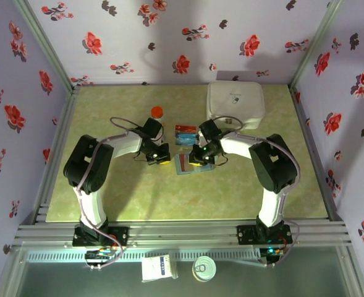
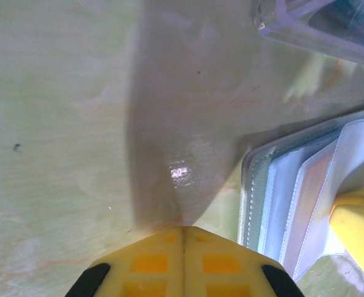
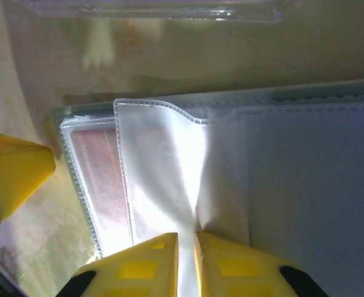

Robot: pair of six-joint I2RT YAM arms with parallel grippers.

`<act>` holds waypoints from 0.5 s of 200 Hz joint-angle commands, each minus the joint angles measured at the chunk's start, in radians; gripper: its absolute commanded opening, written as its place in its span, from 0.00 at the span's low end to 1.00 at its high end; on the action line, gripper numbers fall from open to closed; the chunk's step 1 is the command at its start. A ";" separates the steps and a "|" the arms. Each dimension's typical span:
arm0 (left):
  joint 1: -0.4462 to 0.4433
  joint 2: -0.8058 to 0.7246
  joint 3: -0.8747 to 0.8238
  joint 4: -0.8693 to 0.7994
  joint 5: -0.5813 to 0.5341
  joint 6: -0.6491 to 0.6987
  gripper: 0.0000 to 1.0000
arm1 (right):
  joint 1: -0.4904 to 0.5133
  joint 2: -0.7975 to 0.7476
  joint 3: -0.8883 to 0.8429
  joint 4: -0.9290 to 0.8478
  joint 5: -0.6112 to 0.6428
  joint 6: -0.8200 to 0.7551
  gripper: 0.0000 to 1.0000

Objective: Take the credit cards out of the card holder

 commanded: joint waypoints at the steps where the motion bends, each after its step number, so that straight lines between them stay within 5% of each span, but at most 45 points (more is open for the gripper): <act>1: 0.008 -0.046 0.020 -0.040 -0.008 0.015 0.05 | -0.030 0.018 -0.060 0.059 -0.066 -0.028 0.17; 100: -0.075 -0.054 0.077 0.087 0.106 -0.142 0.34 | -0.106 0.016 -0.167 0.189 -0.174 -0.033 0.14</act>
